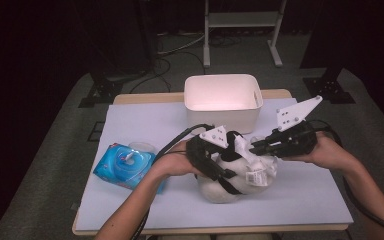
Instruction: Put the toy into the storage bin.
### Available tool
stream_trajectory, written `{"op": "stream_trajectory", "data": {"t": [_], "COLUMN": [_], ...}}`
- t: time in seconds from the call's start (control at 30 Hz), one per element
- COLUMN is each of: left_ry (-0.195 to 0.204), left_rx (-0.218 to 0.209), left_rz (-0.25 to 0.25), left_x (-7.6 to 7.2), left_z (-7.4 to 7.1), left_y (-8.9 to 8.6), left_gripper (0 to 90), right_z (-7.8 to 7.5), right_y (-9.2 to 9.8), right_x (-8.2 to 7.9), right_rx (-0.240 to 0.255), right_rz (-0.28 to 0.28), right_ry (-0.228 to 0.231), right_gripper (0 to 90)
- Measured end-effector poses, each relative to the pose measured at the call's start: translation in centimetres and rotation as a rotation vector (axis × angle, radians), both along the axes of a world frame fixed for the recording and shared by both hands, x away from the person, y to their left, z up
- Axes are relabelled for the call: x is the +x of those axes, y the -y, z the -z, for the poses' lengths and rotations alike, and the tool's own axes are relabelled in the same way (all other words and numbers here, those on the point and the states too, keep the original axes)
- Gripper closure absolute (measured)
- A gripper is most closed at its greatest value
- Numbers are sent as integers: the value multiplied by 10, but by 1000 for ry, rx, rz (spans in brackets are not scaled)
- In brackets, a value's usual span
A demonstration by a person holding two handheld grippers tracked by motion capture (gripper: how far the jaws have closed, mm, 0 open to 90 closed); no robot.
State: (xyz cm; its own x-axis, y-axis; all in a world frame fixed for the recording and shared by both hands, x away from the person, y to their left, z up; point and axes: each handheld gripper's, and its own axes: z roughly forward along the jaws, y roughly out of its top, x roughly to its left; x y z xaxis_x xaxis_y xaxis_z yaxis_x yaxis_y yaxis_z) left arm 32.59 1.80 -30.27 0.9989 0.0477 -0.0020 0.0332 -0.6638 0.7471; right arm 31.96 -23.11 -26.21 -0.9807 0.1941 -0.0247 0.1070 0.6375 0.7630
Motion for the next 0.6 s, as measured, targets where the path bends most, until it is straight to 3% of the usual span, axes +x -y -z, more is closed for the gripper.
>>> {"op": "stream_trajectory", "data": {"t": [0.2,0.43,0.53,0.6], "left_ry": [-5,4,9,-3], "left_rx": [-2,49,68,56], "left_rz": [-6,29,26,25], "left_x": [1,-1,1,2], "left_z": [-4,-8,-4,0], "left_y": [-4,11,18,19], "left_gripper": [340,339,332,318], "right_z": [6,1,0,4], "right_y": [15,9,4,7], "right_x": [1,2,2,2], "right_rx": [20,31,5,-13], "right_rz": [27,21,19,32], "right_ry": [-27,-14,-1,-7], "right_gripper": [821,820,820,820]}}
